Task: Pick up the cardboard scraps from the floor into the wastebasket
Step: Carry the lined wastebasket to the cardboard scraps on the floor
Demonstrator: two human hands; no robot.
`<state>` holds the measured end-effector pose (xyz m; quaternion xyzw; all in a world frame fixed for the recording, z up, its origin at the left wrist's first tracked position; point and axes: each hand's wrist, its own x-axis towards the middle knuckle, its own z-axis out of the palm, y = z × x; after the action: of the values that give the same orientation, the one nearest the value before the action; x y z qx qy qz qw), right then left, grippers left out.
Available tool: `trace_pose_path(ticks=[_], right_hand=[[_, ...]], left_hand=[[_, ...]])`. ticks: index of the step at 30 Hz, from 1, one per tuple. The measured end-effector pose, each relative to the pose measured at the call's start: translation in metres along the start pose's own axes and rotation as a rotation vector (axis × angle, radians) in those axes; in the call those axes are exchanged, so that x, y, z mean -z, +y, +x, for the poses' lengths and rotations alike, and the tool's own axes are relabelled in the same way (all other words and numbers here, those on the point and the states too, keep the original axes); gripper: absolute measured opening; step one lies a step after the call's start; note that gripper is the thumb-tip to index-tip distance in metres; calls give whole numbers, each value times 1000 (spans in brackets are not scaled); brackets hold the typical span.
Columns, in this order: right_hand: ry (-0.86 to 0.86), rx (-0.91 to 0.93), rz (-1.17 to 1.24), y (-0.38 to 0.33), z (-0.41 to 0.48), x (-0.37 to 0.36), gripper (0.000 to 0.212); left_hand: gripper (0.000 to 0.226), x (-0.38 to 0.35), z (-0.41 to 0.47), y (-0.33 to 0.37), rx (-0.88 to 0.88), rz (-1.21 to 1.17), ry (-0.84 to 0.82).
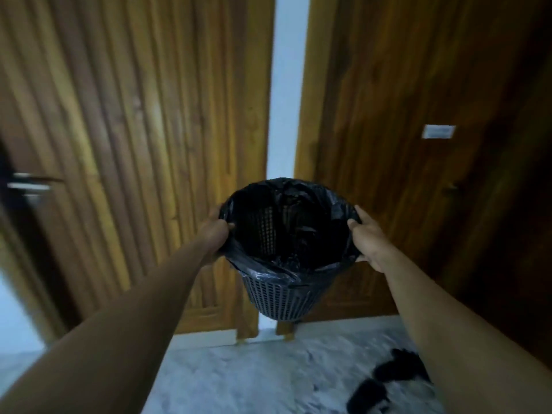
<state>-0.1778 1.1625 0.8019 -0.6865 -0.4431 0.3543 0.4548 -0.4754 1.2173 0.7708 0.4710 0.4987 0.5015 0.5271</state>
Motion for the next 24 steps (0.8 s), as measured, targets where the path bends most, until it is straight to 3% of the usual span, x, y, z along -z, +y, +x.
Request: trace_pose_path(ticks=[9, 14, 24], right_hand=[[-456, 210, -3, -71, 45, -230, 52], [-641, 207, -11, -106, 54, -349, 50], [-1083, 338, -62, -147, -15, -578, 51]], left_hand=[[60, 207, -2, -3, -24, 10, 415], [67, 293, -11, 1, -53, -5, 618], [75, 453, -102, -32, -9, -121, 1063]])
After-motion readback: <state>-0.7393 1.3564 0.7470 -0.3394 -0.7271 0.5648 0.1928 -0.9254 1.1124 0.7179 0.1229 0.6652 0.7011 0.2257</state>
